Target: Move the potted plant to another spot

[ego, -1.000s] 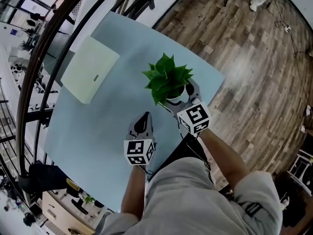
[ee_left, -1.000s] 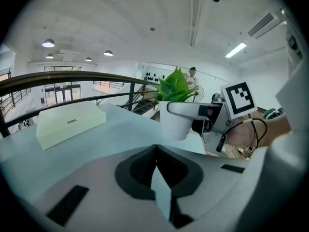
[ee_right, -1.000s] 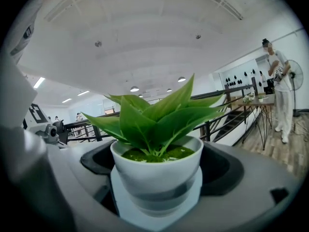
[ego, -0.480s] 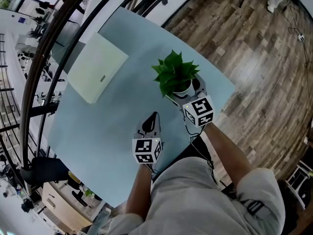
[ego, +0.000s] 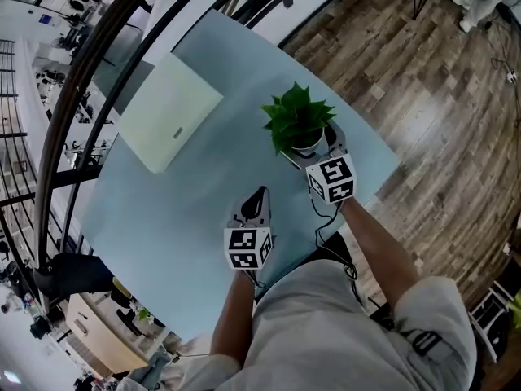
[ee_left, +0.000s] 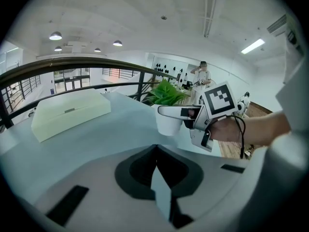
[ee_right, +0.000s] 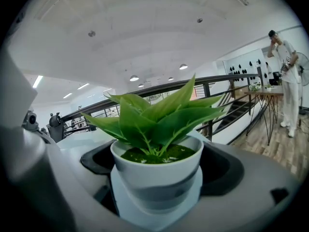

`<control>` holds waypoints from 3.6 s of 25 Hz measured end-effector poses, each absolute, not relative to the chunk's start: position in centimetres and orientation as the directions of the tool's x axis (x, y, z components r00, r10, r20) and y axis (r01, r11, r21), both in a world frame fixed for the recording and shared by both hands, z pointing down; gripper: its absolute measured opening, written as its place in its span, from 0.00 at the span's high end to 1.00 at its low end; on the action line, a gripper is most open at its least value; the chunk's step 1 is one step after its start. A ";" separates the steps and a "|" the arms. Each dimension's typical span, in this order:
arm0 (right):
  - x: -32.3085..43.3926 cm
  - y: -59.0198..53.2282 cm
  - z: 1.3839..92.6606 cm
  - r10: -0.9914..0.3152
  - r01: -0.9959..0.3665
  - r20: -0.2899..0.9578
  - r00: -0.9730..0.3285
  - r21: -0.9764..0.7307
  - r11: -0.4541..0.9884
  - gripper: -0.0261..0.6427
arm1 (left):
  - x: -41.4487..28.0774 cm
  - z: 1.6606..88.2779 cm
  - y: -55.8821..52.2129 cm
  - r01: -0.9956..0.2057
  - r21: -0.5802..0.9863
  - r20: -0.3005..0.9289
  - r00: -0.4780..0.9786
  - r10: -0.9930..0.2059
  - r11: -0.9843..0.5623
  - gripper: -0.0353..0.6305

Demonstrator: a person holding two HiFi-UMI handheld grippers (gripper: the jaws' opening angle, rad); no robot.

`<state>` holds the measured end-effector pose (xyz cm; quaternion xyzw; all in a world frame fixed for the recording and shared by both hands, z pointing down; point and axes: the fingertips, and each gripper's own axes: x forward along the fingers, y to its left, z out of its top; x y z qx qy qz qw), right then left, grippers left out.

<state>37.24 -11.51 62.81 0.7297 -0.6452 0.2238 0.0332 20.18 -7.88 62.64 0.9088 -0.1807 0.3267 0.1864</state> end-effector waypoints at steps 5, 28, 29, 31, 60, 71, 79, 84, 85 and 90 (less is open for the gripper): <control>37.3 -12.2 63.5 -0.925 -0.959 0.378 0.046 -0.243 -0.147 0.17 | 20.4 62.8 -7.9 -0.468 0.221 0.664 0.714 -0.219 -0.855 0.93; 34.6 -11.0 65.0 -0.899 -0.982 0.437 0.014 -0.162 -0.094 0.15 | 18.8 64.2 -6.8 -0.485 0.272 0.690 0.700 -0.183 -0.831 0.93; 34.6 -10.8 65.1 -0.897 -0.981 0.441 0.015 -0.167 -0.098 0.15 | 18.8 64.2 -6.8 -0.483 0.272 0.690 0.701 -0.181 -0.832 0.93; 34.7 -10.4 65.1 -0.892 -0.978 0.451 0.023 -0.173 -0.113 0.14 | 18.7 63.8 -6.8 -0.480 0.274 0.690 0.702 -0.178 -0.833 0.93; 22.1 -0.5 63.1 -0.803 -0.995 0.593 -0.059 -0.096 0.003 0.53 | 9.6 60.5 -7.7 -0.572 0.345 0.616 0.736 -0.280 -0.744 0.93; 16.9 -6.0 59.2 -0.847 -0.980 0.499 -0.182 -0.021 0.198 0.95 | 4.9 57.9 -9.2 -0.675 0.311 0.589 0.689 -0.422 -0.669 0.93; 12.5 -8.2 58.2 -0.810 -0.948 0.512 -0.285 -0.029 0.315 0.96 | 2.1 56.1 -10.1 -0.722 0.291 0.564 0.659 -0.498 -0.627 0.93; 11.7 -9.8 56.4 -0.833 -0.957 0.491 -0.257 -0.006 0.292 0.96 | 0.8 54.0 -10.9 -0.737 0.290 0.524 0.656 -0.543 -0.611 0.93; 11.6 -10.2 55.7 -0.841 -0.958 0.478 -0.255 -0.007 0.287 0.96 | 0.7 53.3 -11.2 -0.739 0.288 0.513 0.657 -0.553 -0.609 0.93; 11.5 -11.7 51.4 -0.876 -0.960 0.405 -0.262 -0.018 0.279 0.96 | 0.0 49.6 -12.5 -0.740 0.268 0.446 0.663 -0.601 -0.617 0.93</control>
